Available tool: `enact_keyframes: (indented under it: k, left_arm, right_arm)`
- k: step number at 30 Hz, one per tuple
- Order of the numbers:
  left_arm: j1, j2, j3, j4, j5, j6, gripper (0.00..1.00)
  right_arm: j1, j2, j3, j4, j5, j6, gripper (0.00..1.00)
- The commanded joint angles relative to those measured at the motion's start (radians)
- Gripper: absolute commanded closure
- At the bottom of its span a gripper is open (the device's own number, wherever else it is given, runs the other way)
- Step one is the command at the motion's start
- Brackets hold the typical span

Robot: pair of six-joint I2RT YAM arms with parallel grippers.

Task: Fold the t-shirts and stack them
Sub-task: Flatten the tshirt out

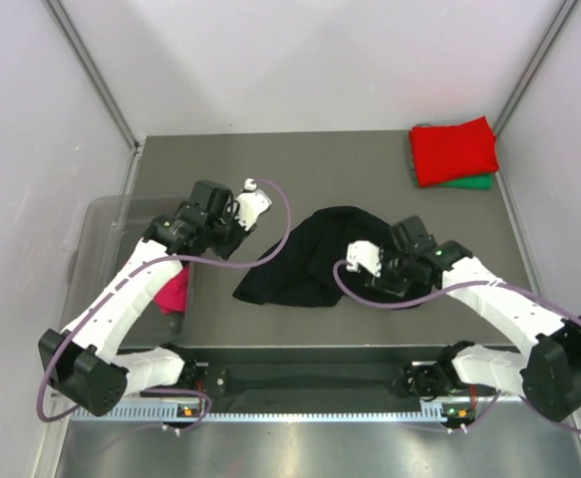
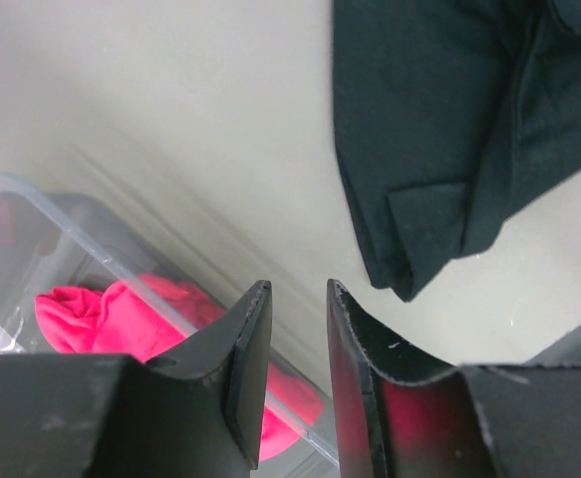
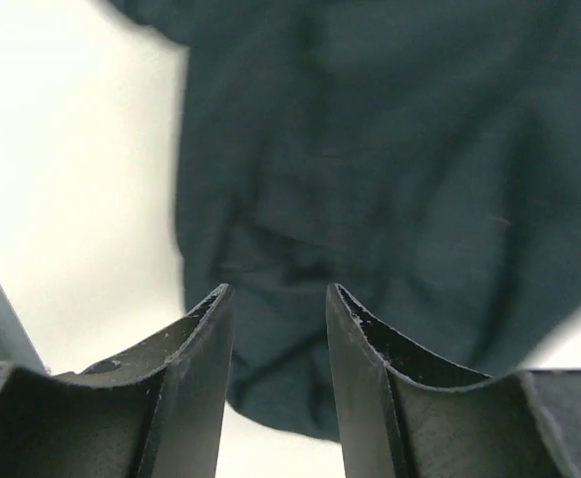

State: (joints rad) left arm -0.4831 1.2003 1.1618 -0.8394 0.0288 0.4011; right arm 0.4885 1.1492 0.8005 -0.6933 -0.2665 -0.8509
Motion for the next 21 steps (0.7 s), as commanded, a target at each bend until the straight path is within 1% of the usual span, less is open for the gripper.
enact_keyframes:
  k: [1,5,9,14,21]
  left_arm:
    - [0.027,-0.019,-0.02,0.074,0.045,-0.036,0.66]
    - [0.069,-0.024,-0.028,0.085,0.066,-0.045,0.66]
    - [0.089,-0.042,-0.037,0.091,0.077,-0.051,0.65]
    - [0.106,-0.057,-0.06,0.103,0.097,-0.059,0.65]
    - [0.113,-0.056,-0.1,0.126,0.129,-0.074,0.65]
  right_arm:
    - [0.044,-0.014,-0.07,0.113,0.023,-0.079,0.58]
    - [0.08,-0.002,-0.136,0.196,0.03,-0.085,0.58]
    - [0.087,0.026,-0.184,0.251,0.041,-0.086,0.57]
    - [0.087,0.069,-0.196,0.316,0.053,-0.076,0.55]
    - [0.087,0.109,-0.19,0.357,0.064,-0.059,0.55]
